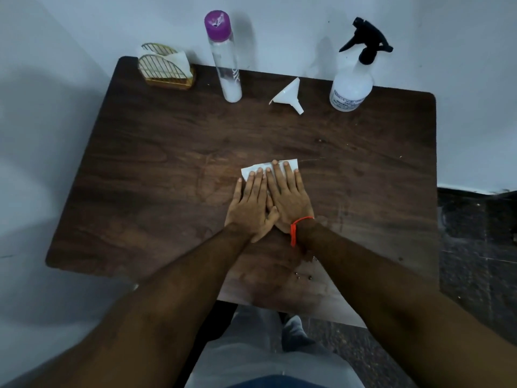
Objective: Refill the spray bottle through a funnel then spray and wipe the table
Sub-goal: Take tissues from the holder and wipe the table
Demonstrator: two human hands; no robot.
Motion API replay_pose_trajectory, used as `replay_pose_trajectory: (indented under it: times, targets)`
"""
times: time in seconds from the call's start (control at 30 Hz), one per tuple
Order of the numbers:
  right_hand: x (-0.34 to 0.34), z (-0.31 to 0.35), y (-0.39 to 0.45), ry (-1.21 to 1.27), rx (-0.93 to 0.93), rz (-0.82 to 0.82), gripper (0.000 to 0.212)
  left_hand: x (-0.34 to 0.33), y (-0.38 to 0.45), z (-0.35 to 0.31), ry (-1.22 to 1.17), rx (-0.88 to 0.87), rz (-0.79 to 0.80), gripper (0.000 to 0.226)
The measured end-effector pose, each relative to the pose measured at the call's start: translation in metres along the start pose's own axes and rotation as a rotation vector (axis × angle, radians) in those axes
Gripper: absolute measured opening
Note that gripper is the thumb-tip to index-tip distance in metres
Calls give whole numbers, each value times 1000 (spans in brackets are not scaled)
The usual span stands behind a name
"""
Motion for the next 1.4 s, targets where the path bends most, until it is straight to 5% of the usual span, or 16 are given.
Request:
replay_pose_trajectory:
  times: [0.63, 1.4]
  targets:
    - [0, 63, -37, 45, 216, 49, 66, 1, -74, 17, -73, 128, -56, 81]
    - [15, 27, -115, 40, 312, 85, 67, -4, -118, -62, -95, 175, 8, 83]
Point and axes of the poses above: each hand's wrist, its own y-axis towards the middle knuckle, its own x-axis out of the back of the hand, z = x × y, the point moved 8 cm from there along y, towards the middle knuckle, and after that the axes turned 12 degrees about -z, right-handed, at the moved point
